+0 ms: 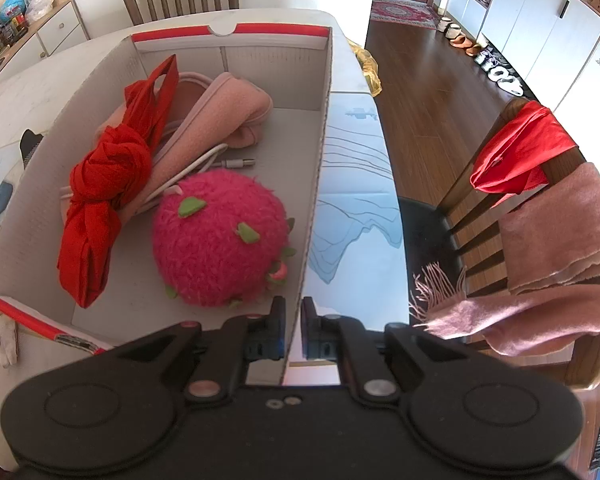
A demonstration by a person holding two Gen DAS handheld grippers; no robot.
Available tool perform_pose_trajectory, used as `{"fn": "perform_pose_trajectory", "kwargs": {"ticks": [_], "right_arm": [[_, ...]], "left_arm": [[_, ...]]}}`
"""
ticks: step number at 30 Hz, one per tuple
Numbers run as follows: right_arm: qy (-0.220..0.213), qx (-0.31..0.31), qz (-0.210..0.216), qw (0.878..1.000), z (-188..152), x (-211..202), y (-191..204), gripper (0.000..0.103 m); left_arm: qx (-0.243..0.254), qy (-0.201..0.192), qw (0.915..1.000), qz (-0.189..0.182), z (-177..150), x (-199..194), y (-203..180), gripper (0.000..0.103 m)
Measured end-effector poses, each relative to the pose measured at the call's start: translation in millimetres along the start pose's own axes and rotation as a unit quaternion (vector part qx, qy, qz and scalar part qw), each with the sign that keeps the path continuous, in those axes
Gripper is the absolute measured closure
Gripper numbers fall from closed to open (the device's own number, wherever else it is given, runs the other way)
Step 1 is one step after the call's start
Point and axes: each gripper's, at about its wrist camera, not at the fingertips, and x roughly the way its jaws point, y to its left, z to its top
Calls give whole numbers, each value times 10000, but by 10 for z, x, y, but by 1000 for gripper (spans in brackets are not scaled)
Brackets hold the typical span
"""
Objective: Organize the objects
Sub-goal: 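Carry the black cable into the box with the left gripper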
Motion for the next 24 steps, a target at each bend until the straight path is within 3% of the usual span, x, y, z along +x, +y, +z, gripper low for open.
{"fn": "perform_pose_trajectory", "kwargs": {"ticks": [13, 24], "right_arm": [[5, -107, 44, 9999, 1, 2, 5, 96], [15, -199, 82, 9998, 5, 11, 16, 96]], "left_arm": [[187, -653, 9975, -203, 377, -845, -42, 96], [1067, -997, 9884, -424, 786, -1240, -546, 96]]}}
